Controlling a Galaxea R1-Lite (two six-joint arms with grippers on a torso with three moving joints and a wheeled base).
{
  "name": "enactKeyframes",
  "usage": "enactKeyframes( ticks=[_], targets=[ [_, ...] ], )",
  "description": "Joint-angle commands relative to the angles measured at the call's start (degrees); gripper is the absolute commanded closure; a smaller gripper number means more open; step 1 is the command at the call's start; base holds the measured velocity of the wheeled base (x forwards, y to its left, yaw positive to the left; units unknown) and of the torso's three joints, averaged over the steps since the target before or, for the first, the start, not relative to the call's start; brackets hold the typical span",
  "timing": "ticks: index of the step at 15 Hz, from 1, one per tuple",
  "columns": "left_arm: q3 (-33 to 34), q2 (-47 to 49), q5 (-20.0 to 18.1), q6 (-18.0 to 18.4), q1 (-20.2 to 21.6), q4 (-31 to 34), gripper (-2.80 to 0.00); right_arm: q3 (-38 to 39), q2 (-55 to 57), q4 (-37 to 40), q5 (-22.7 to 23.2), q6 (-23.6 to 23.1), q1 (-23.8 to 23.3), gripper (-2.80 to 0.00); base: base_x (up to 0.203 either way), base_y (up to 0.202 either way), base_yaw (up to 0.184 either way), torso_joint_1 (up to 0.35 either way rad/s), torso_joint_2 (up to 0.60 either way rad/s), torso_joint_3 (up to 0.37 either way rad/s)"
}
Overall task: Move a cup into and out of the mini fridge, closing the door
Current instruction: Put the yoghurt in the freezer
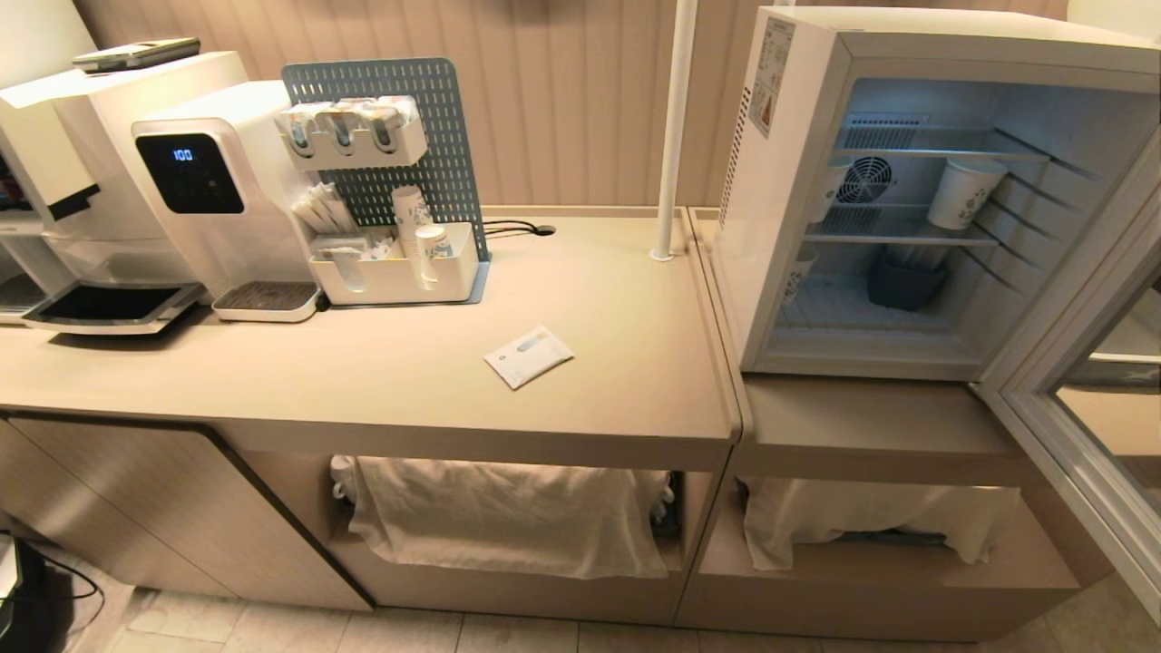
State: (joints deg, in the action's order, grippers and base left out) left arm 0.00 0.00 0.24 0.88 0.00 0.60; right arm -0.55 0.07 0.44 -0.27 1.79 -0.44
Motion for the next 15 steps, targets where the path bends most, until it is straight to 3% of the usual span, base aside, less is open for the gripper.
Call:
enactKeyframes(
  ticks=[1, 7, 12, 15],
  targets=[
    [0.00, 0.09, 0.02, 0.00, 0.00, 0.02, 0.00, 0.02, 0.10, 0.00, 0.00, 0.05, 0.00, 0.00, 0.000, 0.000, 0.000, 0.000, 0.00, 0.000],
    [0.00, 0.09, 0.02, 0.09, 0.00, -0.07, 0.00, 0.02, 0.10, -0.09, 0.00, 0.05, 0.00, 0.00, 0.000, 0.000, 0.000, 0.000, 0.00, 0.000],
    [0.00, 0.09, 0.11, 0.09, 0.00, -0.07, 0.00, 0.02, 0.04, -0.09, 0.00, 0.05, 0.00, 0.00, 0.000, -0.151, -0.002, 0.002, 0.00, 0.001],
    [0.00, 0.09, 0.02, -0.16, 0.00, 0.02, 0.00, 0.02, 0.09, -0.09, 0.00, 0.05, 0.00, 0.00, 0.000, -0.035, -0.001, 0.001, 0.00, 0.001]
  ],
)
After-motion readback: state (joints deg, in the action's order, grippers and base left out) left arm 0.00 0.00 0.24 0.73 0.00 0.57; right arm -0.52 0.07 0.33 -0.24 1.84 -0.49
